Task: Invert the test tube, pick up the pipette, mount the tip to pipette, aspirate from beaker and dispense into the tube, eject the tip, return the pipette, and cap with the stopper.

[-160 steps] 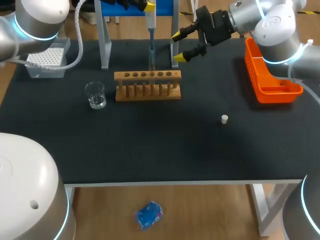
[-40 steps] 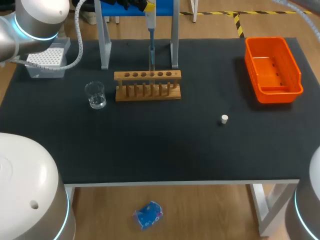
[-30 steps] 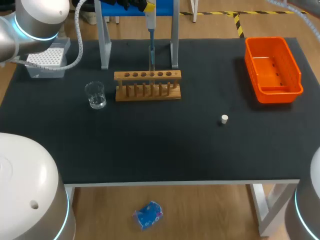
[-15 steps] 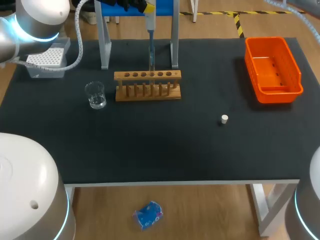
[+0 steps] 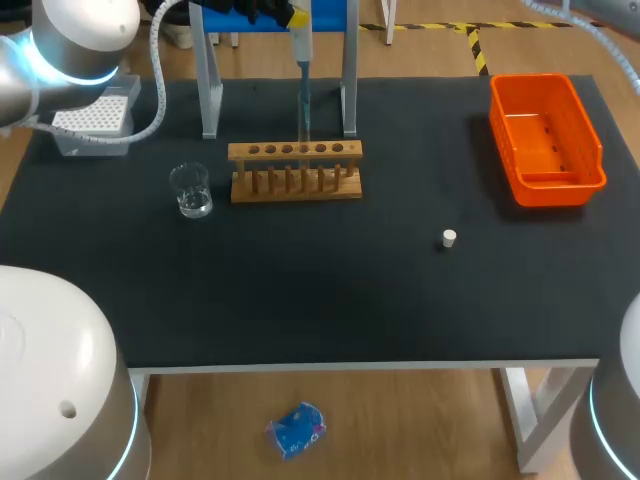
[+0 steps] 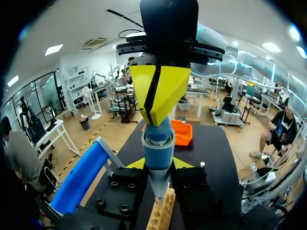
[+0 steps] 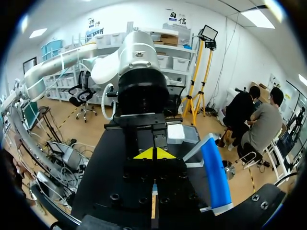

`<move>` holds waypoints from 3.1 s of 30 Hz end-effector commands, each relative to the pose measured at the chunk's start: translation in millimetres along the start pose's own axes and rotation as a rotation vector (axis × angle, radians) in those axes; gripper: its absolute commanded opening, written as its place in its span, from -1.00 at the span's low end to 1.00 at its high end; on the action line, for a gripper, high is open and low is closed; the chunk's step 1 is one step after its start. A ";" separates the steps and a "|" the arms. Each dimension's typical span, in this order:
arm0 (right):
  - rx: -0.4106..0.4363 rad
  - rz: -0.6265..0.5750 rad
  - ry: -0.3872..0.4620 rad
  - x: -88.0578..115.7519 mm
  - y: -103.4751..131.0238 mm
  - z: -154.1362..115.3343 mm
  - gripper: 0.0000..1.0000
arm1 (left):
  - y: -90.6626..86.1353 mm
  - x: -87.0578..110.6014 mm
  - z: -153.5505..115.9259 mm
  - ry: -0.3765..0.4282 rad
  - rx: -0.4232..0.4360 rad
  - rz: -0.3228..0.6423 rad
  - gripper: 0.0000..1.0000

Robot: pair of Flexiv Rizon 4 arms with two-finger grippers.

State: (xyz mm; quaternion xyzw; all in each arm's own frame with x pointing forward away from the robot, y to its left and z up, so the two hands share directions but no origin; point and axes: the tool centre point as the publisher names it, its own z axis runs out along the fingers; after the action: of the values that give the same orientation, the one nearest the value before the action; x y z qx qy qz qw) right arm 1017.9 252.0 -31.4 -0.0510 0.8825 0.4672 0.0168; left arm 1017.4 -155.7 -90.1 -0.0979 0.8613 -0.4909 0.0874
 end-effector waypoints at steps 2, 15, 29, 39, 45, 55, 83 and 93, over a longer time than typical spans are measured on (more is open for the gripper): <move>0.003 -0.001 0.002 -0.1 -4.4 1.6 -1.00 | -5.2 0.2 -3.0 -0.003 0.002 0.001 -1.00; -0.006 -0.003 -0.012 -1.6 -2.4 -3.9 -1.00 | -5.2 0.2 -3.0 -0.003 0.002 0.001 -1.00; -0.009 -0.003 -0.011 -2.5 -2.8 -3.7 -1.00 | -5.2 0.2 -3.0 -0.003 0.002 0.001 -1.00; -0.015 -0.014 -0.025 -4.3 3.4 -10.9 -1.00 | -5.2 0.2 -3.0 -0.003 0.002 0.001 -1.00; -0.022 -0.024 -0.035 -6.6 10.3 -15.5 -1.00 | -5.2 0.2 -3.0 -0.003 0.002 0.001 -1.00; -0.040 -0.055 -0.053 -11.0 26.0 -22.6 -1.00 | -5.2 0.2 -3.0 -0.003 0.002 0.001 -1.00; -0.055 -0.062 -0.168 -11.5 -29.4 -80.2 1.00 | -5.2 0.2 -3.0 -0.003 0.002 0.001 -1.00; -0.085 -0.059 -0.166 6.4 -77.5 -87.4 1.00 | -5.2 0.2 -3.0 -0.003 0.002 0.001 -1.00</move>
State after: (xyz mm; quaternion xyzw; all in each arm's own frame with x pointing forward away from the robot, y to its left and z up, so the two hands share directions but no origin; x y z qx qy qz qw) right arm 1031.3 146.4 -35.9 -0.0383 0.8658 0.4897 0.0954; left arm 1017.8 -156.6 -85.2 -0.0977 0.8601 -0.4927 0.0891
